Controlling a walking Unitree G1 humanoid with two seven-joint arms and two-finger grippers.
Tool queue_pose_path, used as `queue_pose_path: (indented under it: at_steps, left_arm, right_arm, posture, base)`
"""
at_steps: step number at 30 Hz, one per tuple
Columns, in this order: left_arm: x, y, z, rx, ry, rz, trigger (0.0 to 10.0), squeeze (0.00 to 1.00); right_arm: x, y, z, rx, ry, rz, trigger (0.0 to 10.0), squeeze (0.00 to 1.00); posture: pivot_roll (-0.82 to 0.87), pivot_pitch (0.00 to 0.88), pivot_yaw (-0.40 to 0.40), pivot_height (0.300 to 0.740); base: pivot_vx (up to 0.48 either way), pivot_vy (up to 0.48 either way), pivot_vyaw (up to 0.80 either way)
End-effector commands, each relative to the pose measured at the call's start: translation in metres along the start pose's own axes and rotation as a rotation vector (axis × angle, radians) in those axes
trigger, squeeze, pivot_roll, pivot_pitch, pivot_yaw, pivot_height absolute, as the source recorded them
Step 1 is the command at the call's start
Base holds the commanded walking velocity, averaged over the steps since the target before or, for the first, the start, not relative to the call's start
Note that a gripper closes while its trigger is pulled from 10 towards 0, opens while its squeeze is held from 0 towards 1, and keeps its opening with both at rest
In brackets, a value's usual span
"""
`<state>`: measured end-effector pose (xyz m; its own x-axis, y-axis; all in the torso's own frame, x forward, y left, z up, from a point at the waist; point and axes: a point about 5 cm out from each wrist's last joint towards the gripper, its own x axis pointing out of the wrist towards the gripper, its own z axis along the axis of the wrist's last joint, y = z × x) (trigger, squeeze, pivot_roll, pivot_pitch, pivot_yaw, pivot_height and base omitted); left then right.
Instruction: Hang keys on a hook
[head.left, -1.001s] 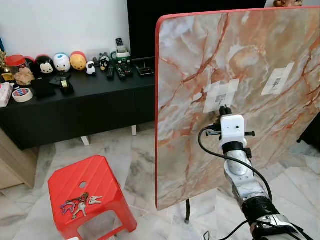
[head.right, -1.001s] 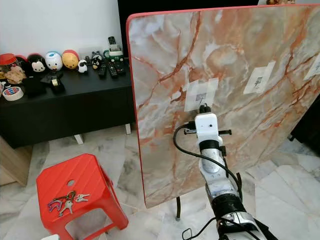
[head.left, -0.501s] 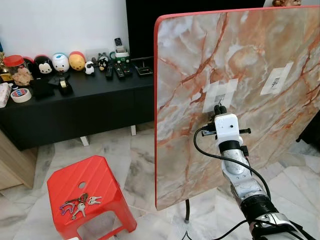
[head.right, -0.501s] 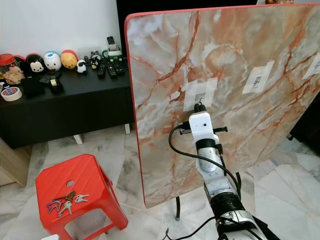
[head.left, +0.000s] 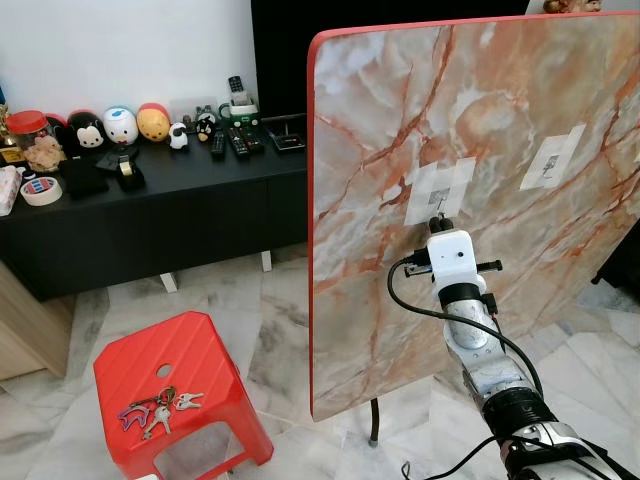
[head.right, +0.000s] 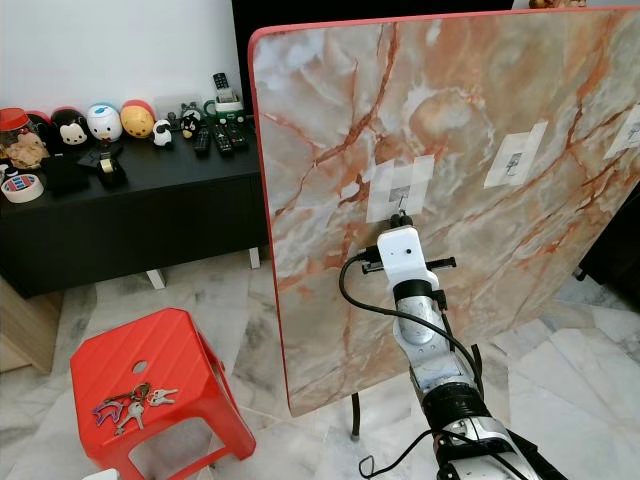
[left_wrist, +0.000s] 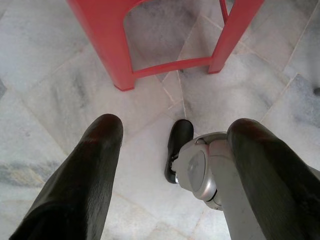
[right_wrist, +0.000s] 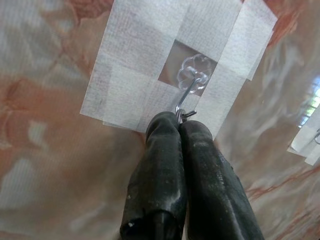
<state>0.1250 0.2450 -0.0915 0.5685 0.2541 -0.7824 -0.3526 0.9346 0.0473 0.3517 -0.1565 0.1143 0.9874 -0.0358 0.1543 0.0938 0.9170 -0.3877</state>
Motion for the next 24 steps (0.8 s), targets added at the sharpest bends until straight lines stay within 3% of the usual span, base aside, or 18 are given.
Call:
queue_pose_path:
  at_steps: [1, 6, 7, 14, 15, 17, 18, 24]
  left_arm:
    - [-0.002, 0.001, -0.007, -0.014, 0.029, 0.007, 10.0, 0.00]
    - [-0.002, 0.001, -0.007, -0.015, 0.029, 0.007, 10.0, 0.00]
    - [-0.002, 0.001, -0.007, -0.014, 0.029, 0.007, 10.0, 0.00]
    - [-0.002, 0.001, -0.007, -0.016, 0.030, 0.007, 10.0, 0.00]
    - [-0.002, 0.000, -0.007, -0.014, 0.031, 0.003, 10.0, 0.00]
    - [-0.002, 0.000, -0.007, -0.013, 0.031, 0.001, 10.0, 0.00]
    - [-0.002, 0.000, -0.007, -0.015, 0.031, 0.001, 10.0, 0.00]
    - [-0.002, 0.001, -0.007, -0.016, 0.032, 0.004, 10.0, 0.00]
  right_arm:
    - [0.003, -0.003, 0.000, 0.000, 0.015, -0.004, 10.0, 0.00]
    - [0.004, -0.002, 0.000, 0.024, 0.018, 0.013, 10.0, 0.00]
    - [0.003, -0.001, 0.000, 0.033, 0.018, 0.014, 10.0, 1.00]
    - [0.002, 0.002, 0.004, 0.045, -0.017, 0.031, 10.0, 1.00]
    - [0.001, 0.003, 0.005, 0.059, -0.030, 0.044, 10.0, 0.82]
    - [0.001, 0.004, 0.006, 0.066, -0.041, 0.054, 10.0, 0.81]
    - [-0.001, 0.006, 0.007, 0.074, -0.054, 0.073, 10.0, 0.00]
    - [-0.019, 0.012, 0.003, 0.165, -0.086, 0.174, 10.0, 0.00]
  posture:
    - [0.08, 0.000, -0.069, 0.740]
    - [0.08, 0.000, -0.069, 0.740]
    - [0.08, 0.000, -0.069, 0.740]
    - [0.08, 0.000, -0.070, 0.740]
    - [0.08, 0.000, -0.071, 0.740]
    - [0.08, 0.000, -0.073, 0.740]
    - [0.08, 0.000, -0.075, 0.740]
    - [0.08, 0.000, -0.079, 0.740]
  base:
    - [0.000, 0.000, 0.00]
    - [0.000, 0.000, 0.00]
    - [0.000, 0.000, 0.00]
    - [0.000, 0.000, 0.00]
    - [0.000, 0.000, 0.00]
    - [0.000, 0.000, 0.00]
    - [0.000, 0.000, 0.00]
    - [0.000, 0.000, 0.00]
